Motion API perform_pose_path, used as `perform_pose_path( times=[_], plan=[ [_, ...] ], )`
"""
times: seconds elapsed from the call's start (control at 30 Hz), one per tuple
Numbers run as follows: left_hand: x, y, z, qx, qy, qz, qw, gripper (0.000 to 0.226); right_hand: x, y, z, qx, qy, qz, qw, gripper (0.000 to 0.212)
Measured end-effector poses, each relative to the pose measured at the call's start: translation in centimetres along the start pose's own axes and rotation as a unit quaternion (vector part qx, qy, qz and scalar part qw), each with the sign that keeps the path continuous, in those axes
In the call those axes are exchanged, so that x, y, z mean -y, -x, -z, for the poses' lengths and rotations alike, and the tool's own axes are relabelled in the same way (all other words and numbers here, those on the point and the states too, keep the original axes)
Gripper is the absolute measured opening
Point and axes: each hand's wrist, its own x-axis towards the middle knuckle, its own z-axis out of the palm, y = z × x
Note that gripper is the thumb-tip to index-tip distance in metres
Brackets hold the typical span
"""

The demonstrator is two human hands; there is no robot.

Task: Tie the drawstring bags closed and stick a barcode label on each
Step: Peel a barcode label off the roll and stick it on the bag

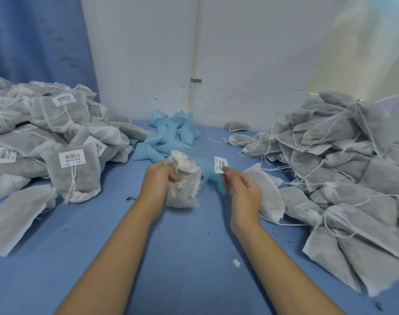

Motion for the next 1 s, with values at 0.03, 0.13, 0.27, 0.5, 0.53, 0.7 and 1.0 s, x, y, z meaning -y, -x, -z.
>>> perform_pose_path(
  times=[0.03,0.13,0.27,0.5,0.53,0.7,1.0],
  plan=[
    [-0.3,-0.1,0.0,-0.008,0.041,0.015,0.999,0.026,0.0,0.1,-0.2,0.004,-0.012,-0.002,1.000,0.018],
    [-0.8,-0.3,-0.1,0.002,0.150,0.034,0.988,0.028,0.0,0.4,-0.7,0.024,-0.028,-0.018,0.999,0.022],
    [-1.0,-0.3,-0.2,-0.004,0.112,-0.010,0.994,0.032,0.3,0.5,-1.1,0.046,-0.038,-0.081,0.995,0.020],
    [-1.0,-0.1,-0.4,-0.025,0.072,-0.055,0.996,0.035,0.8,0.8,-1.4,0.042,-0.071,-0.175,0.981,0.003],
    [-1.0,0.1,-0.6,-0.033,0.066,-0.070,0.995,0.035,1.0,0.9,-1.5,0.046,-0.094,-0.192,0.976,0.003],
    [-1.4,1.1,-1.3,-0.027,0.038,-0.176,0.983,0.038,1.8,1.7,-2.2,0.086,-0.160,-0.239,0.954,0.006],
    [-1.7,1.5,-2.0,-0.003,0.027,-0.227,0.973,0.039,1.8,2.8,-3.0,0.118,-0.150,-0.268,0.944,0.004]
  ],
)
